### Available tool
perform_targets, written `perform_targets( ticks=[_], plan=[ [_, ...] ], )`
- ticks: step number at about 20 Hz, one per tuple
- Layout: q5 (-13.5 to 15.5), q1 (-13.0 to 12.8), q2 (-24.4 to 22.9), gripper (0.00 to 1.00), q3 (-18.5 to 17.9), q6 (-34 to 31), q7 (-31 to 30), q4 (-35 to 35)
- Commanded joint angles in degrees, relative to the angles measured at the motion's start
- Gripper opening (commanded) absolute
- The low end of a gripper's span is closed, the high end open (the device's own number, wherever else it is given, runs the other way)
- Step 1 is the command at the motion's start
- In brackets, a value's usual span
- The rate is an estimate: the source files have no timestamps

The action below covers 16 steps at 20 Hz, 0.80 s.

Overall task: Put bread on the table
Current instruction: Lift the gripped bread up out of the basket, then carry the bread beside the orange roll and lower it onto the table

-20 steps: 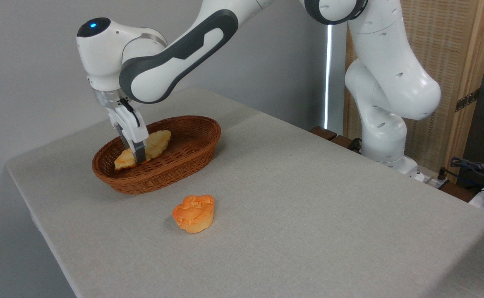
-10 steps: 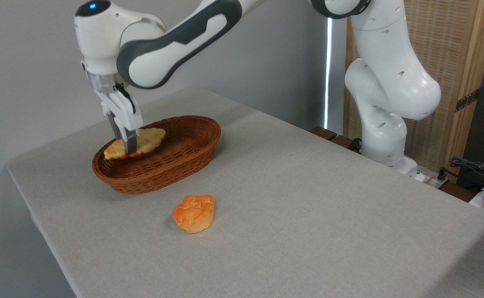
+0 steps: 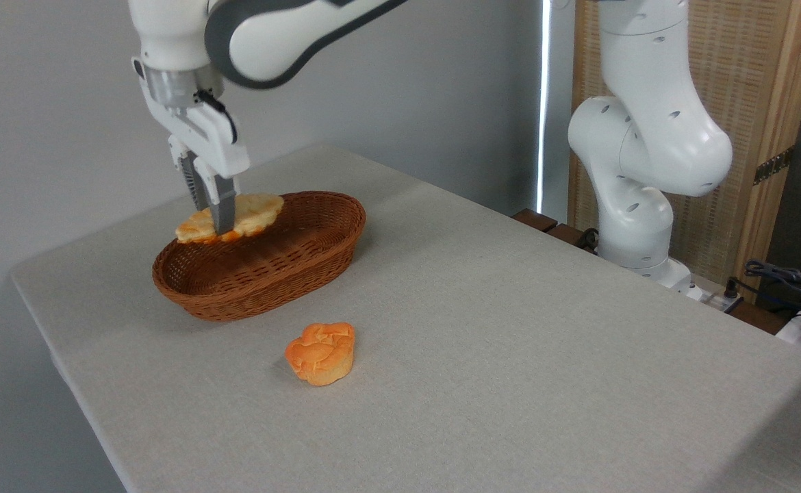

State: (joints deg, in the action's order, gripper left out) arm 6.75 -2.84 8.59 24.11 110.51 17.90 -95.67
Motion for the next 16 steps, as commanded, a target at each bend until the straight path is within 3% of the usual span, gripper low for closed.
perform_targets(
  ticks=[1, 5, 9, 16],
  plan=[
    [-0.2, 4.8, -4.3, 0.40, -0.1, -3.8, 5.6, -1.4],
    [-0.2, 9.4, -7.0, 0.40, -1.6, -7.4, 14.5, -2.6],
    [0.2, 9.4, -10.4, 0.40, -5.6, -7.4, 22.6, -7.2],
    [-0.2, 9.4, -16.0, 0.45, -8.8, -7.5, 34.9, -18.5]
  ],
)
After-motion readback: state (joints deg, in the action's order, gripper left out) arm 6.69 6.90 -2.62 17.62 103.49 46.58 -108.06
